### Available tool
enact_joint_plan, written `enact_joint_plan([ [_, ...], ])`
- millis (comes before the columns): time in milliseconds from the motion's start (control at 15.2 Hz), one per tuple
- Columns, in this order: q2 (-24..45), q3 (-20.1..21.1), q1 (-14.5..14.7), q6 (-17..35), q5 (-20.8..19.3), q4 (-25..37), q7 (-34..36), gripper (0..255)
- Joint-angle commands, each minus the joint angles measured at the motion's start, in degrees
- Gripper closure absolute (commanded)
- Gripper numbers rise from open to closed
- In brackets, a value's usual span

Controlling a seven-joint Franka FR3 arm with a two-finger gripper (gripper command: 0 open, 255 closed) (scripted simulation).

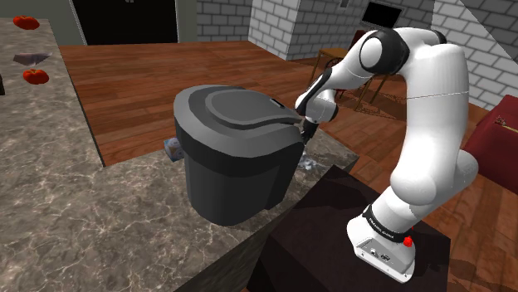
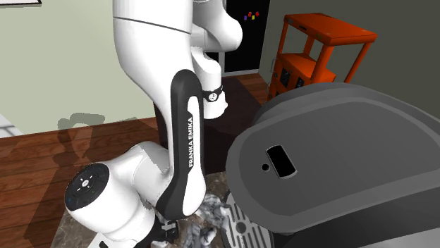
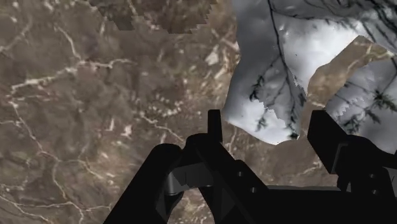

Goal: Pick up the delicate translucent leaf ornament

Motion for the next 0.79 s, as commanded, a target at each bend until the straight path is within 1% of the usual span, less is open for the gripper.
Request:
enact_joint_plan([
  [0,-1.7,-0.7,0.7,-0.9,-0.6,-0.8,0.7,255],
  [594,-8.2,-3.7,2.9,-5.4,-4.0,-2.7,3.5,255],
  [726,-8.3,-3.7,3.0,-5.5,-4.1,-2.8,3.5,255],
])
